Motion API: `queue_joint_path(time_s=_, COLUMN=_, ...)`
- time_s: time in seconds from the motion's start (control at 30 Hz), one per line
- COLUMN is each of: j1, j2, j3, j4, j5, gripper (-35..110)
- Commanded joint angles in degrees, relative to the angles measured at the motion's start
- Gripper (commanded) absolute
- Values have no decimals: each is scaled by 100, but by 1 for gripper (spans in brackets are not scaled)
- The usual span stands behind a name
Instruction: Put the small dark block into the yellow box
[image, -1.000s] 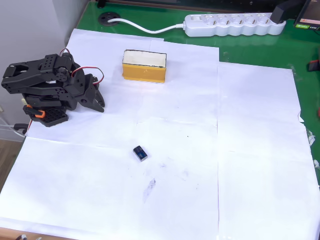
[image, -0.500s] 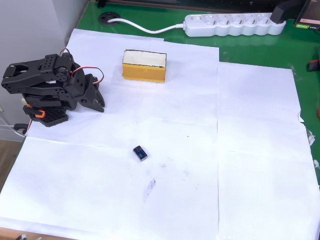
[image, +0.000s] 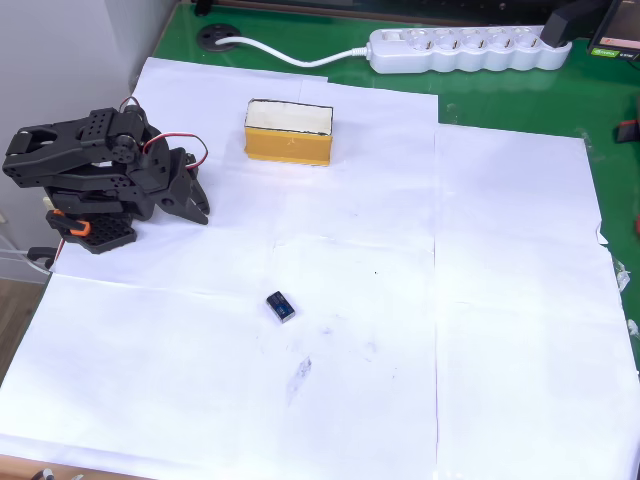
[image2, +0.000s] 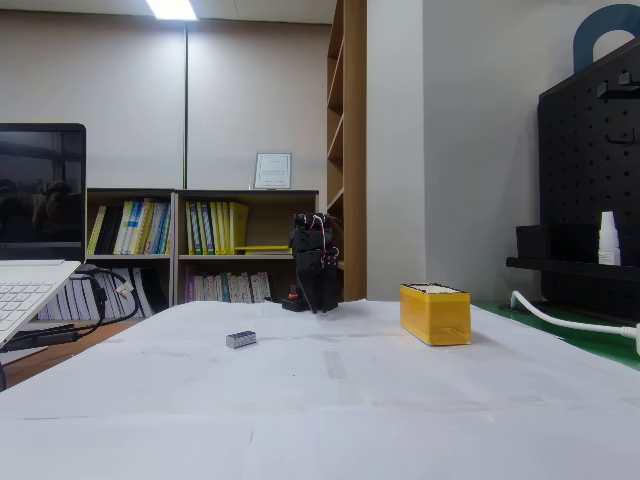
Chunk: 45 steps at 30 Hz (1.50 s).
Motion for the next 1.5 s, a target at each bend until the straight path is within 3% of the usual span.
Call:
queue_joint_path(time_s=0.0, j1=-53, j2=-62, j3=9, j4=387, j5=-114, gripper=0)
queue_joint_path(time_s=0.73, j1=-141, j2=-62, j3=9, j4=378, j5=-88, gripper=4)
queue_joint_path(time_s=0.9, j1=-114, j2=439, j3=70, j4=-53, j5=9, gripper=6)
queue_joint_path(time_s=1.23, j1=536, j2=3674, j3=3384, j4=-826, j5=940, gripper=6)
queue_joint_path(time_s=1.47, j1=1477, j2=6214, j3=6188, j4=-79, j5=1521, gripper=6)
